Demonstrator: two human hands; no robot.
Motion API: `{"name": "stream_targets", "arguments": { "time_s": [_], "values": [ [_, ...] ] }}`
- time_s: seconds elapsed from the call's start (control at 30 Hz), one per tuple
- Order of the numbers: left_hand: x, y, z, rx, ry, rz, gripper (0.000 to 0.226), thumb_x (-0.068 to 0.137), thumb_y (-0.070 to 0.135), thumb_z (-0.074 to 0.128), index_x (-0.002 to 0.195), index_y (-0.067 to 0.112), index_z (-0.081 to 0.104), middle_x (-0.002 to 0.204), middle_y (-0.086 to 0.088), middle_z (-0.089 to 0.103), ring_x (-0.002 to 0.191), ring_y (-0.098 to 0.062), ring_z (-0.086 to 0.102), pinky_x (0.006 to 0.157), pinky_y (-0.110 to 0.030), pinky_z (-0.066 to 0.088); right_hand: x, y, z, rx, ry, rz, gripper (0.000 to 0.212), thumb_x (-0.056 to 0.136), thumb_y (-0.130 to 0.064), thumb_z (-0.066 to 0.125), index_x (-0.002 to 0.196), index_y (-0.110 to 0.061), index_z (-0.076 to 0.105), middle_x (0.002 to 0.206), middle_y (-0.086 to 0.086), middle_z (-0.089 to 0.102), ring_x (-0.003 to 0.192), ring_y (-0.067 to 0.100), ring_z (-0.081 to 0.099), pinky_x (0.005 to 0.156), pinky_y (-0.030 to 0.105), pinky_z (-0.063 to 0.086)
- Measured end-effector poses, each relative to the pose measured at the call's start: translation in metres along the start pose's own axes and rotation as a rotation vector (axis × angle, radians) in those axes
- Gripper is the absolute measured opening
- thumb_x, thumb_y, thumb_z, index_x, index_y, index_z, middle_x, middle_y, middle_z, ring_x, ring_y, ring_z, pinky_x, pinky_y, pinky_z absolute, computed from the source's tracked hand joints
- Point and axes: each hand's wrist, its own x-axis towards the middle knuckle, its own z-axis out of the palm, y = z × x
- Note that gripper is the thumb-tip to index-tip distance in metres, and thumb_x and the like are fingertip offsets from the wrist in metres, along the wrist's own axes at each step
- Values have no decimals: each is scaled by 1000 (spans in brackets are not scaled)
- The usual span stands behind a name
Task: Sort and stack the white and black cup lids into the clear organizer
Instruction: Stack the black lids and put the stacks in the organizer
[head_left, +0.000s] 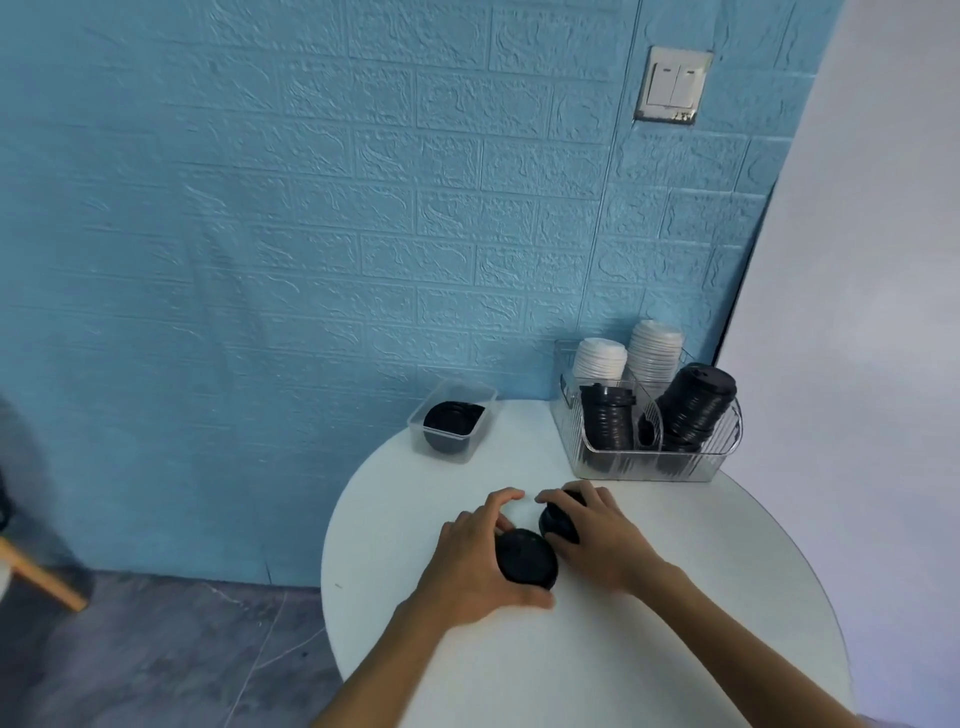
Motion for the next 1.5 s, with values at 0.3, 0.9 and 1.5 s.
{"name": "stream_targets", "arguments": {
  "time_s": [0.3, 0.9, 1.5],
  "values": [
    [-1, 1, 2, -90, 33, -5, 119, 36, 73, 93, 136, 71, 28, 115, 21, 57, 104, -4, 62, 98, -38, 54, -29, -20, -23, 373, 159, -68, 56, 81, -35, 82, 129, -46, 55, 122, -23, 48, 110, 2, 53, 98, 19, 46],
    [-4, -2, 4, -31, 48, 54, 107, 53, 67, 87, 140, 66, 24, 122, 25, 55, 114, -3, 48, 107, -35, 42, -20, -45, 0, 323, -25, -92, 57, 73, -42, 81, 123, -45, 53, 110, -24, 56, 102, -1, 54, 85, 16, 42],
    [-2, 1, -2, -101, 22, -18, 108, 49, 62, 91, 139, 57, 31, 109, 20, 65, 106, -4, 57, 107, -42, 44, -16, -30, -19, 998, -16, 241, 33, 81, -16, 83, 110, -21, 69, 100, 6, 76, 93, 19, 73, 85, 34, 61]
  ]
}}
